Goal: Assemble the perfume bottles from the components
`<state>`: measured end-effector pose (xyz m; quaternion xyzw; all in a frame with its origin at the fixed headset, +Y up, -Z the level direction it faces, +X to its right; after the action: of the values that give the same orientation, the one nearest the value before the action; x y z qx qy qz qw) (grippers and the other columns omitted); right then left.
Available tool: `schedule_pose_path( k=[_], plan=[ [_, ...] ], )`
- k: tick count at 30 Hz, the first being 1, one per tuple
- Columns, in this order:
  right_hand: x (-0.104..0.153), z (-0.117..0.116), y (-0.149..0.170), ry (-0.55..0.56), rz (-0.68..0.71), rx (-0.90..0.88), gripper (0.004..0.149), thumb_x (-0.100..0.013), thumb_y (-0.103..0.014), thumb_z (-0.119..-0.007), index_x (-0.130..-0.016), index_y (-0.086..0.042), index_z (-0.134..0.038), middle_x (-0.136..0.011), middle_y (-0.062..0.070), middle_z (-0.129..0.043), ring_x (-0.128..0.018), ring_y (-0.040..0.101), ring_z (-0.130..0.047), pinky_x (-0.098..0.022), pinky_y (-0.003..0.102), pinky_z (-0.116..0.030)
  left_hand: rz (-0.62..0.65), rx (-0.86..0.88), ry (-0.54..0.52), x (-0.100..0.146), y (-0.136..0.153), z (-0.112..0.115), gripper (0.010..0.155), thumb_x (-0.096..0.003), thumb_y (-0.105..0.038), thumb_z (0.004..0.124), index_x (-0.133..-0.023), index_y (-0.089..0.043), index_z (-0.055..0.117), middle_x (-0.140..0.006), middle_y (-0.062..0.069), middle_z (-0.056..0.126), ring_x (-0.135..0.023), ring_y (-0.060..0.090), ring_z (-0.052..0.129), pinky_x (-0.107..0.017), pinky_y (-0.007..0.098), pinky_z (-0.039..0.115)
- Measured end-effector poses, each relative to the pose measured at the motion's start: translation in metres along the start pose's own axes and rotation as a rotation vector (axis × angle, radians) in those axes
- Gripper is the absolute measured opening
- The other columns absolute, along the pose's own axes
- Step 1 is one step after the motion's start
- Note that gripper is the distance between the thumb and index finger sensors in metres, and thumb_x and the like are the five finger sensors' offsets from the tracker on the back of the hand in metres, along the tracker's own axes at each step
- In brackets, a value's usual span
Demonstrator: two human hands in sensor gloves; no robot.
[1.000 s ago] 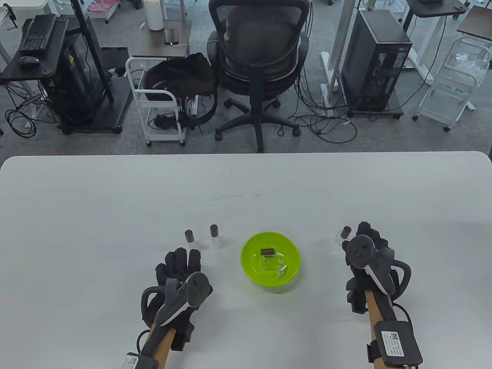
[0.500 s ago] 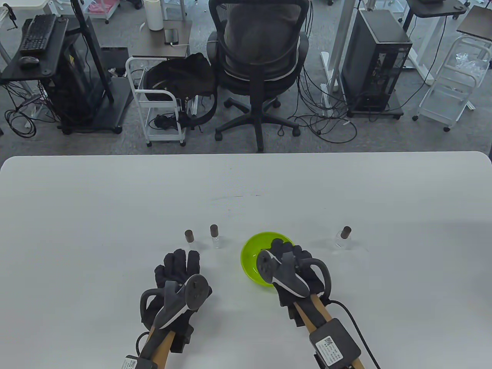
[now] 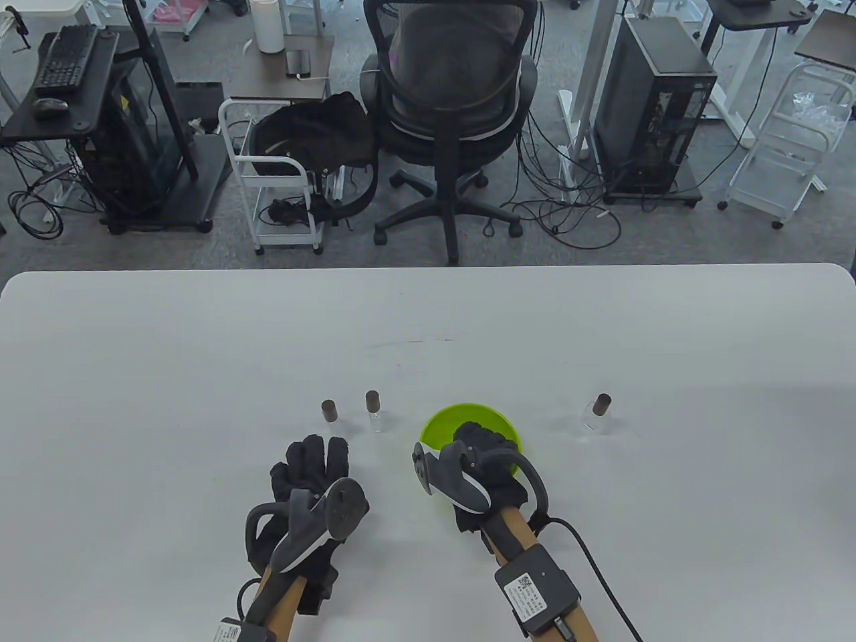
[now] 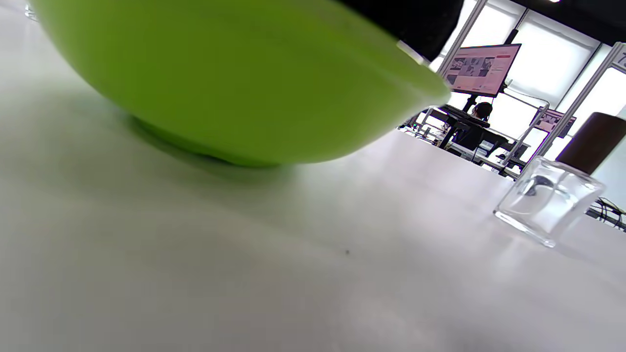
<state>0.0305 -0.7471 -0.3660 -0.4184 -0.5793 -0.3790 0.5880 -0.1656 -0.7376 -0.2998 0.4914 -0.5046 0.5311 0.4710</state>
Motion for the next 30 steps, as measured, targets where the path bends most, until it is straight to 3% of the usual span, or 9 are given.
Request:
schedule_pose_path(
  k=[6,11,14,17,21,24,30],
  plan=[
    [-0.006,-0.002,0.000,-0.057,0.005,-0.061,0.068,-0.059,-0.051,-0.073,-0.112,-0.009,-0.059,-0.101,0.023,-0.080,-0.080,0.035,-0.094,-0.064,0.052,-0.077,-0.002,0.000,0.005,0.000,0.000,0.000,0.095,-0.0479,-0.062,0.073,-0.118,-0.018,0.027,-0.123,0.024,0.033,-0.113,0.053,0.043,-0.082,0.065,0.042],
    [-0.007,0.000,0.007,-0.130,0.055,-0.210,0.061,-0.063,-0.043,-0.068,-0.117,-0.019,-0.049,-0.104,0.028,-0.075,-0.083,0.042,-0.092,-0.065,0.055,-0.077,-0.001,0.003,0.004,0.000,-0.001,0.000,0.094,-0.0484,-0.061,0.073,-0.118,-0.018,0.027,-0.123,0.024,0.033,-0.112,0.053,0.044,-0.082,0.065,0.042],
    [-0.007,0.001,0.011,-0.176,0.079,-0.260,0.054,-0.065,-0.035,-0.063,-0.116,-0.032,-0.045,-0.106,0.034,-0.070,-0.084,0.046,-0.092,-0.064,0.056,-0.079,0.000,0.003,0.003,0.000,-0.001,0.000,0.094,-0.0486,-0.061,0.073,-0.118,-0.018,0.027,-0.123,0.024,0.033,-0.112,0.053,0.044,-0.082,0.065,0.042],
    [-0.007,0.001,0.016,-0.192,0.083,-0.364,0.046,-0.065,-0.029,-0.062,-0.110,-0.035,-0.059,-0.107,0.038,-0.066,-0.085,0.050,-0.091,-0.063,0.056,-0.080,0.002,0.005,0.001,0.000,-0.001,0.000,0.094,-0.0488,-0.061,0.072,-0.118,-0.018,0.026,-0.123,0.024,0.033,-0.112,0.053,0.044,-0.082,0.065,0.042],
    [-0.008,0.001,0.023,-0.195,0.072,-0.410,0.045,-0.066,-0.034,-0.062,-0.109,-0.025,-0.063,-0.105,0.037,-0.068,-0.085,0.048,-0.092,-0.063,0.055,-0.081,0.002,0.011,0.002,-0.001,-0.001,0.000,0.093,-0.0491,-0.061,0.072,-0.118,-0.018,0.026,-0.123,0.024,0.033,-0.112,0.053,0.044,-0.082,0.065,0.042],
    [-0.008,0.000,0.024,-0.183,0.061,-0.405,0.052,-0.062,-0.048,-0.069,-0.107,-0.023,-0.063,-0.104,0.035,-0.070,-0.084,0.046,-0.093,-0.063,0.054,-0.082,-0.001,0.016,0.003,-0.001,0.000,0.000,0.093,-0.0492,-0.061,0.072,-0.118,-0.018,0.027,-0.123,0.024,0.033,-0.112,0.053,0.044,-0.082,0.065,0.042],
    [-0.007,0.002,0.020,-0.164,0.048,-0.317,0.052,-0.061,-0.041,-0.072,-0.108,-0.023,-0.059,-0.105,0.029,-0.072,-0.082,0.038,-0.095,-0.062,0.051,-0.082,-0.004,0.022,-0.002,-0.001,0.001,0.000,0.093,-0.0492,-0.061,0.072,-0.118,-0.018,0.027,-0.123,0.024,0.033,-0.112,0.053,0.044,-0.082,0.065,0.043]
  ],
)
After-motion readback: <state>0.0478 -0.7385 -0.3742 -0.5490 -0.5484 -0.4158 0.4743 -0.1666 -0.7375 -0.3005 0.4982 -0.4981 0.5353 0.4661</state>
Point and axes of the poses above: the tracker on the back of each hand, its own y axis roughly to the little-finger side, its own x axis roughly from the fingertips to the wrist, z = x × y, the point moved 1 cm from there along -x, roughly from the wrist to the fingertips
